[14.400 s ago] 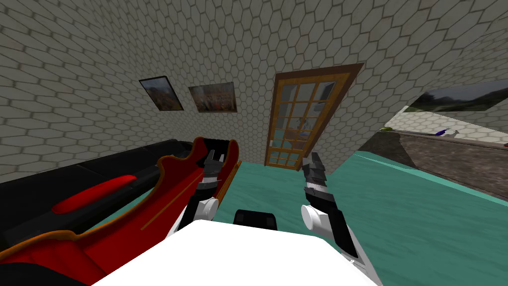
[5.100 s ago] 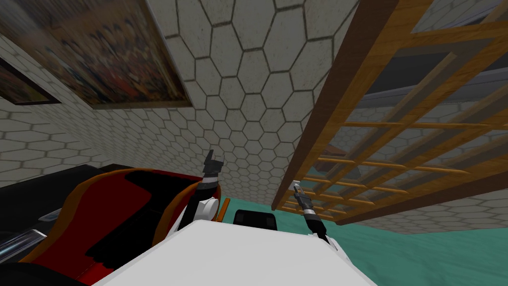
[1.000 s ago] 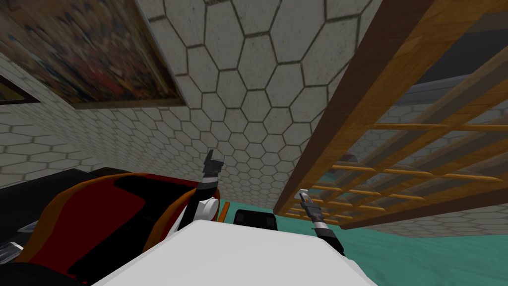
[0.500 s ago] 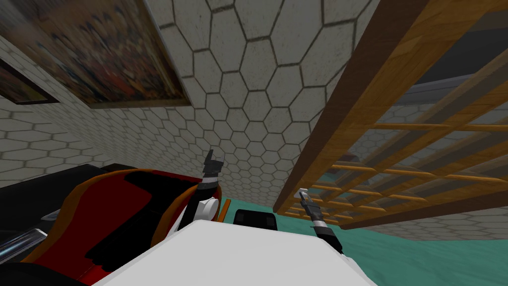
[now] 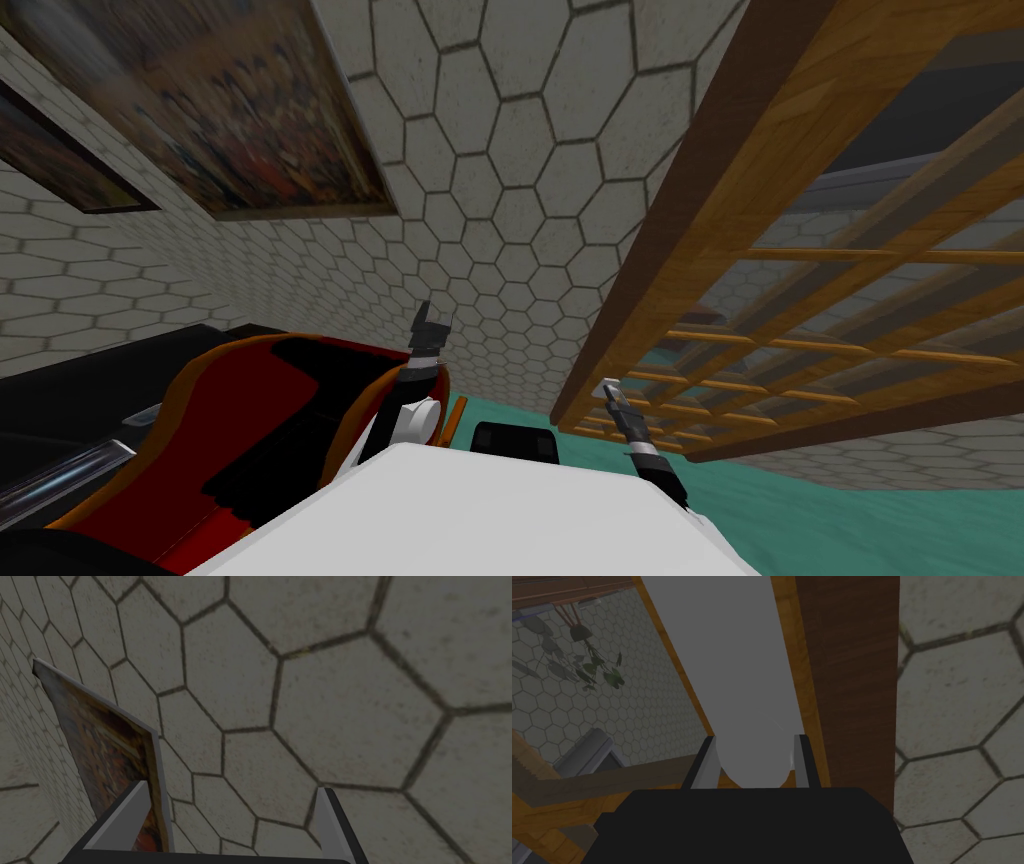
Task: Pull the door open
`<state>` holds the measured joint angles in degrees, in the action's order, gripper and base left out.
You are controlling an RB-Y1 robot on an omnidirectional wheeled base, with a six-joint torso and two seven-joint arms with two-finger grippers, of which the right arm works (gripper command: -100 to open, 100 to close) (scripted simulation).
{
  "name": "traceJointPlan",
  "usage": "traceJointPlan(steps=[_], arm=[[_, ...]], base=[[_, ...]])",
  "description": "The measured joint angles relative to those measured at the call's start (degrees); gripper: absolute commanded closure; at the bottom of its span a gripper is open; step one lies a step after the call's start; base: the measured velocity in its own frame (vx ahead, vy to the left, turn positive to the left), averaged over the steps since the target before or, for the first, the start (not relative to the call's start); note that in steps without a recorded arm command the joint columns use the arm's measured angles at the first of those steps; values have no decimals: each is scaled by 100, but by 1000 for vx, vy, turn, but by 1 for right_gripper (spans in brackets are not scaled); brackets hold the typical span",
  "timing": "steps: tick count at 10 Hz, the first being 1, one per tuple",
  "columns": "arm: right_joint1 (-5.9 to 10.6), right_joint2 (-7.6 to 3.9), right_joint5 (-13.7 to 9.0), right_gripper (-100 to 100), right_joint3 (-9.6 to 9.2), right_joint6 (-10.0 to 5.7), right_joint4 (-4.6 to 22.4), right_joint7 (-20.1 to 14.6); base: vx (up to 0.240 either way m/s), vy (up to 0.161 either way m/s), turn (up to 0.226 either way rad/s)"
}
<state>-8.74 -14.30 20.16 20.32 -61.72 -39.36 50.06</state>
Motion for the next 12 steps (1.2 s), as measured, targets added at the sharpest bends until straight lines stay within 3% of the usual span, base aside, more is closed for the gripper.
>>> traceJointPlan(steps=[12], arm=[[124,-60,-752,100,-416,124,7,-1652]], base=[[-46,-18,49]])
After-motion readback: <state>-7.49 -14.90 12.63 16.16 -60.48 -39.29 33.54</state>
